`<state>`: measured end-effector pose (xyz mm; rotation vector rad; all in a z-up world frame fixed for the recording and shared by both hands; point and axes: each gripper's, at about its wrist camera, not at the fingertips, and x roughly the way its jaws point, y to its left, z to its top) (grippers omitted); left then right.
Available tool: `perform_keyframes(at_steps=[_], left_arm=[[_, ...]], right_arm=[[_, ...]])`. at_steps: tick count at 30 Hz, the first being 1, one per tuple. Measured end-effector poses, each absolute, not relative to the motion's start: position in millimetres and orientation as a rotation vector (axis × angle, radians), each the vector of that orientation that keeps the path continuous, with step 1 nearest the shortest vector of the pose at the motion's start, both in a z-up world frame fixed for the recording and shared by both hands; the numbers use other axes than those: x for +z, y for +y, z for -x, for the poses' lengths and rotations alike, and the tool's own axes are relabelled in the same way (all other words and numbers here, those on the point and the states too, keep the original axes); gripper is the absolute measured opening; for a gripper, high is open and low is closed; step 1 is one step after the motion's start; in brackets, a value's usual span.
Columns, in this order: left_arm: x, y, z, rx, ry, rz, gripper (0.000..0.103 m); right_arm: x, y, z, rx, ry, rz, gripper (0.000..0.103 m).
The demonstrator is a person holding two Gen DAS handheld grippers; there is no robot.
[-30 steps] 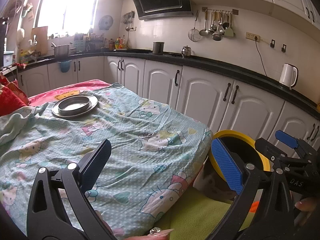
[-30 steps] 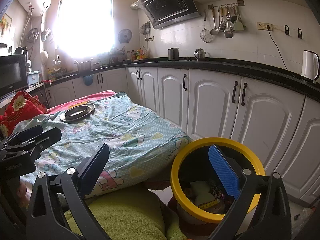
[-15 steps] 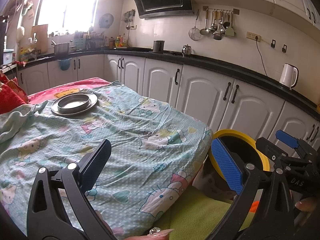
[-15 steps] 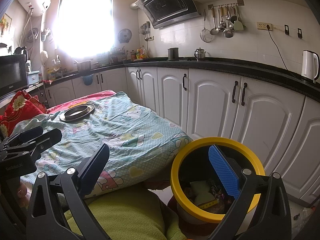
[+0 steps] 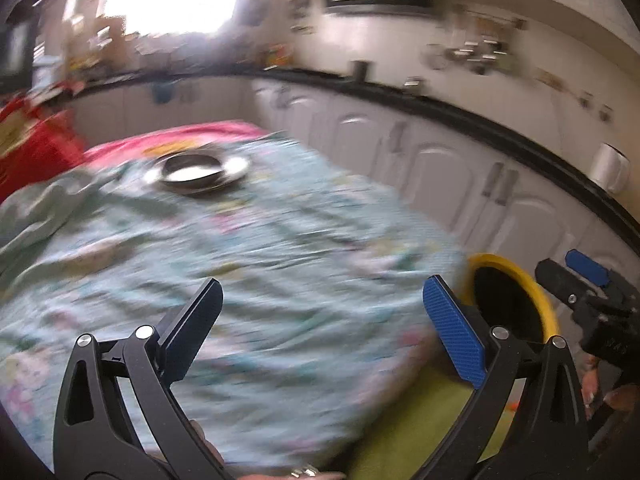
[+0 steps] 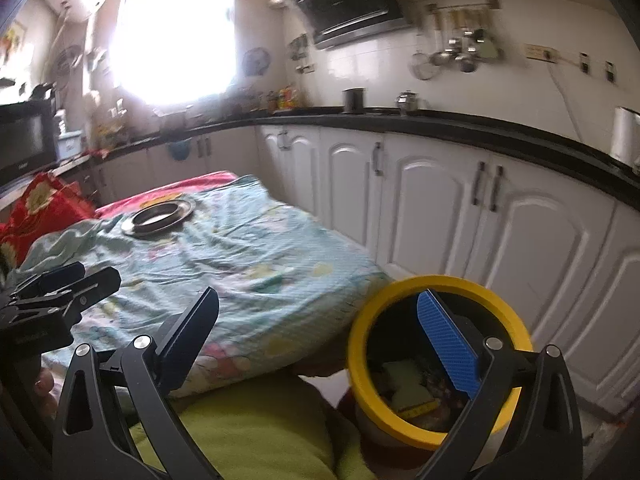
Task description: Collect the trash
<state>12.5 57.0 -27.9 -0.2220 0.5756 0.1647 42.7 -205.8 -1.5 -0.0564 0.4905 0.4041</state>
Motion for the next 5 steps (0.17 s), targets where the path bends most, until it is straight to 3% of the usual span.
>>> perform_keyframes(at_steps=[5], left_arm=[[-40.0, 196.1, 34.7, 0.591, 0.639, 0.302, 0.092]], right_arm=[[3.8, -68.1, -53.8, 0.756, 0.609, 0.158, 0.097]])
